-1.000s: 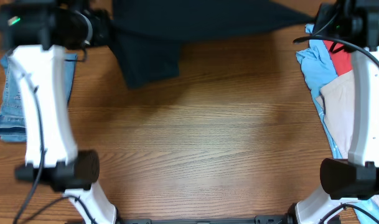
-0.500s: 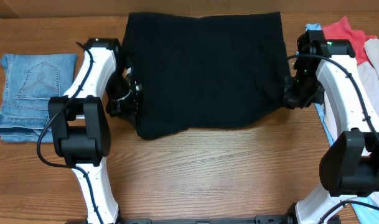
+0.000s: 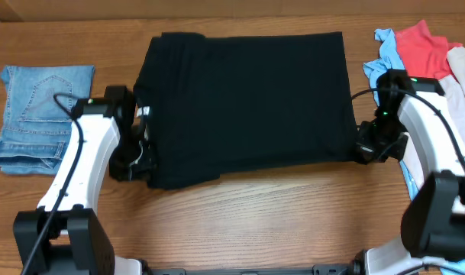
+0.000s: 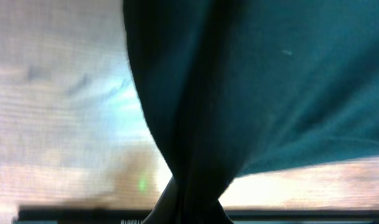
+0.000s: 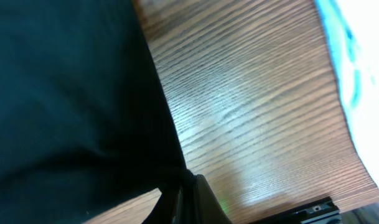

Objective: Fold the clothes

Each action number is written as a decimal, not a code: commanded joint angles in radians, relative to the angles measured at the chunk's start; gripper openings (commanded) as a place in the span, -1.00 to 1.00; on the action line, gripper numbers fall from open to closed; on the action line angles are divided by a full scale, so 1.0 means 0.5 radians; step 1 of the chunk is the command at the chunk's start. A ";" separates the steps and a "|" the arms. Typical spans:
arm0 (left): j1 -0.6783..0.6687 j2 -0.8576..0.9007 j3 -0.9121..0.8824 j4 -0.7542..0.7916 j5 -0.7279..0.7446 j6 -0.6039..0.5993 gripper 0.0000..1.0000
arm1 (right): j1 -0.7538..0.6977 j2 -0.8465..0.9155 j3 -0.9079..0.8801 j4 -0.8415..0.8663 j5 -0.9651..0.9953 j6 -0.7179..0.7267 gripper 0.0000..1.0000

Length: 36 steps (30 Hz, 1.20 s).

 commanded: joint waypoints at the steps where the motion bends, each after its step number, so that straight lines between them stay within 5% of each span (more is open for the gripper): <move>1: 0.063 -0.134 -0.143 0.028 -0.062 -0.095 -0.92 | -0.077 -0.243 0.002 -0.003 0.011 0.033 -0.92; 14: 0.118 -0.635 -0.153 -0.028 0.028 -0.198 -0.92 | -0.134 -0.394 -0.002 -0.132 0.024 0.024 -0.92; 20: 0.118 -0.580 -0.163 0.491 0.014 -0.214 -0.92 | -0.132 -0.394 -0.002 0.275 -0.082 -0.003 -0.92; 28: 0.118 -0.481 -0.156 0.539 0.143 -0.229 -0.92 | -0.132 -0.396 -0.001 0.327 -0.087 -0.021 -0.92; 36: 0.118 -0.986 -0.116 0.436 0.238 -0.053 -0.92 | -0.136 -0.884 0.259 0.349 -0.032 -0.021 -0.92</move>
